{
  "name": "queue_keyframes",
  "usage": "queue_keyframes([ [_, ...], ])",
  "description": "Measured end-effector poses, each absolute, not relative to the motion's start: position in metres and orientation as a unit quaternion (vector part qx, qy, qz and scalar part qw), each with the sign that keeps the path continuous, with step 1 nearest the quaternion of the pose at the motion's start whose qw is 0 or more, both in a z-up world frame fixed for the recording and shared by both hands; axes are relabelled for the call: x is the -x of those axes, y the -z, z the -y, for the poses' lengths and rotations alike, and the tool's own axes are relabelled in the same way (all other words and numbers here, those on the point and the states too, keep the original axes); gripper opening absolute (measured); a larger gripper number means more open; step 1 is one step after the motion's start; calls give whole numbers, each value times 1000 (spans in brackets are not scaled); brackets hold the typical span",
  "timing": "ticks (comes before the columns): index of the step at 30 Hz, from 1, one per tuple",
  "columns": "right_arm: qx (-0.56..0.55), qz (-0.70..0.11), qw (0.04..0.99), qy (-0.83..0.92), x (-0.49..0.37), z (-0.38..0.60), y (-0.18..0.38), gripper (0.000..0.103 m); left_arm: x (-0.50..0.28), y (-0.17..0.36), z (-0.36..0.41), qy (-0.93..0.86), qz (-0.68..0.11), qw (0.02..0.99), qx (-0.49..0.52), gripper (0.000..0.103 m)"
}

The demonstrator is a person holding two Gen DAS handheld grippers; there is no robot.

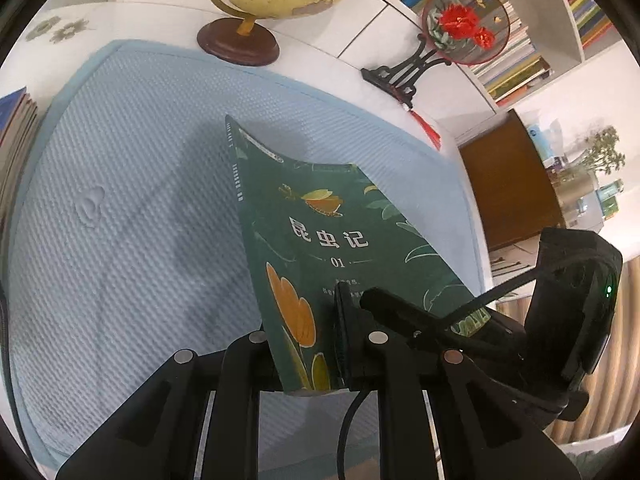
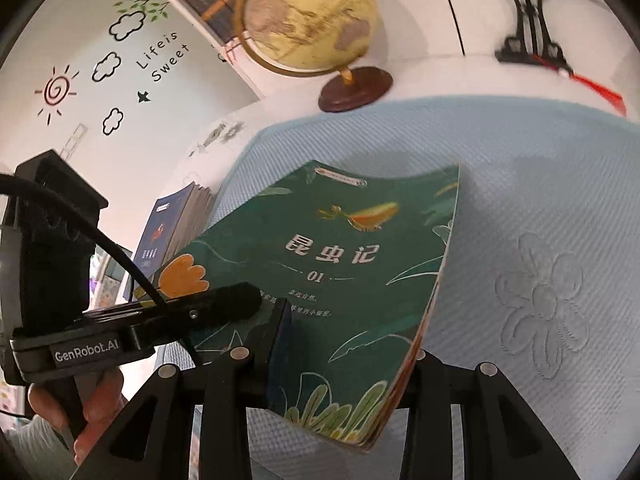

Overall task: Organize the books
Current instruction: 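Carry the green book with the left gripper onto the book stack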

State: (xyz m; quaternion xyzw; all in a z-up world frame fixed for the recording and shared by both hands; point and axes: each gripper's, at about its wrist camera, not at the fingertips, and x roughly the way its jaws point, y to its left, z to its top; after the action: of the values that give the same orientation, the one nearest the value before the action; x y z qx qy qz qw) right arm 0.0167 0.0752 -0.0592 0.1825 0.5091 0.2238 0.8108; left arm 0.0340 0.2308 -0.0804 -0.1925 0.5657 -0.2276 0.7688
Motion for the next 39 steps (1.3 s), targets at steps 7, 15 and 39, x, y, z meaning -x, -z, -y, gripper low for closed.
queue_keyframes([
  [7,-190,-491,828,-193,-6,-102,33,36,-26,65,-259,267,-548,767,202,13],
  [15,-188,-457,850,-185,1,-168,-8,37,-14,32,-319,273,-506,791,211,13],
  [39,-106,-471,828,-284,-45,-410,-21,39,-1,52,-554,171,-467,817,292,14],
])
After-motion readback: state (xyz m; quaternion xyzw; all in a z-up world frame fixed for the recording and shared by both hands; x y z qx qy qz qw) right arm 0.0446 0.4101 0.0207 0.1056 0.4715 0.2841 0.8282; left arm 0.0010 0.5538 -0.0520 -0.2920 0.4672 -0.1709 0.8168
